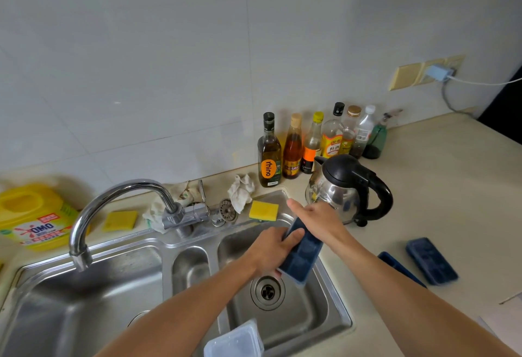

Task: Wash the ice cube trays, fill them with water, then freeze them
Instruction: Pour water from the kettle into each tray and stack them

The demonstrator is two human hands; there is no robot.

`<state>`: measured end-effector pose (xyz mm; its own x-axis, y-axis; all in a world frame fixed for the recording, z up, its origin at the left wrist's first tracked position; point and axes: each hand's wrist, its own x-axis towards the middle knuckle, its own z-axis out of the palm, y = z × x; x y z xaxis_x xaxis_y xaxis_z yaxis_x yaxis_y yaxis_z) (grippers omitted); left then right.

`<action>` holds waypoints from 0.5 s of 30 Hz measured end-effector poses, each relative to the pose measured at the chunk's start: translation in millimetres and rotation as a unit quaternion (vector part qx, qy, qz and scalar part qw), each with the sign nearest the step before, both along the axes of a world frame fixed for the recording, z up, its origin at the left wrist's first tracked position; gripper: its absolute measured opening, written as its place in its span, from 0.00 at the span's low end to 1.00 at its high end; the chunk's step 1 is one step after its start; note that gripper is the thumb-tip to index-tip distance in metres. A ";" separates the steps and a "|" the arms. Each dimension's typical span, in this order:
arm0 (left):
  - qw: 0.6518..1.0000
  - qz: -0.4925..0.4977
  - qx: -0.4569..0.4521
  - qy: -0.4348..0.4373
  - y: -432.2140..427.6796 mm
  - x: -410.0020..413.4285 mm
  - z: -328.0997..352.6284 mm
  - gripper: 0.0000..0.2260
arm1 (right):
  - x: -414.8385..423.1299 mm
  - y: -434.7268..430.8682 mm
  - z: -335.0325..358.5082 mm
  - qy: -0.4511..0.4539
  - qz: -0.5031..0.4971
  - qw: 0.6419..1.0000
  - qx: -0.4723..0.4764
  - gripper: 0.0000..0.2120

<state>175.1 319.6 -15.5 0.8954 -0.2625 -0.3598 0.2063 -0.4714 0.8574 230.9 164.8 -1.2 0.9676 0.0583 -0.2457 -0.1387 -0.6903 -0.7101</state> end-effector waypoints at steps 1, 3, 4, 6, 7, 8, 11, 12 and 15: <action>1.000 0.020 -0.004 0.000 0.6 2.7 0.1 0.19 | -1.7 -1.4 0.9 0.027 -0.008 0.999 0.022 0.29; 0.997 0.080 -0.017 0.007 2.3 9.4 1.9 0.20 | -9.0 -4.7 -0.5 0.087 -0.013 0.993 0.082 0.27; 0.993 0.112 -0.028 0.013 3.4 13.5 4.0 0.19 | -13.6 -6.4 -2.3 0.111 -0.005 0.988 0.110 0.26; 0.985 0.164 -0.055 0.026 5.2 21.5 7.6 0.19 | -21.7 -7.5 -6.4 0.140 0.016 0.976 0.166 0.23; 0.981 0.182 -0.067 0.033 5.4 24.4 8.8 0.19 | -24.4 -6.7 -8.0 0.143 0.019 0.970 0.195 0.20; 0.978 0.191 -0.075 0.039 5.4 26.6 9.2 0.20 | -25.4 -5.6 -8.9 0.138 0.015 0.966 0.219 0.17; 0.975 0.199 -0.080 0.053 4.5 30.1 8.1 0.23 | -23.9 -3.6 -7.0 0.117 0.010 0.965 0.234 0.15; 0.974 0.206 -0.081 0.054 5.0 31.8 8.6 0.23 | -23.7 -3.7 -5.7 0.117 0.013 0.966 0.230 0.15; 0.965 0.237 -0.098 0.045 10.8 40.0 10.4 0.24 | -26.8 -4.6 -1.2 0.132 0.036 0.966 0.218 0.15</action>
<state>215.1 330.5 -5.1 0.8989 0.0984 -0.4270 0.4372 -0.1357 0.8891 204.2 160.2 -2.4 0.8644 0.2767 -0.4199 -0.3168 -0.3490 -0.8820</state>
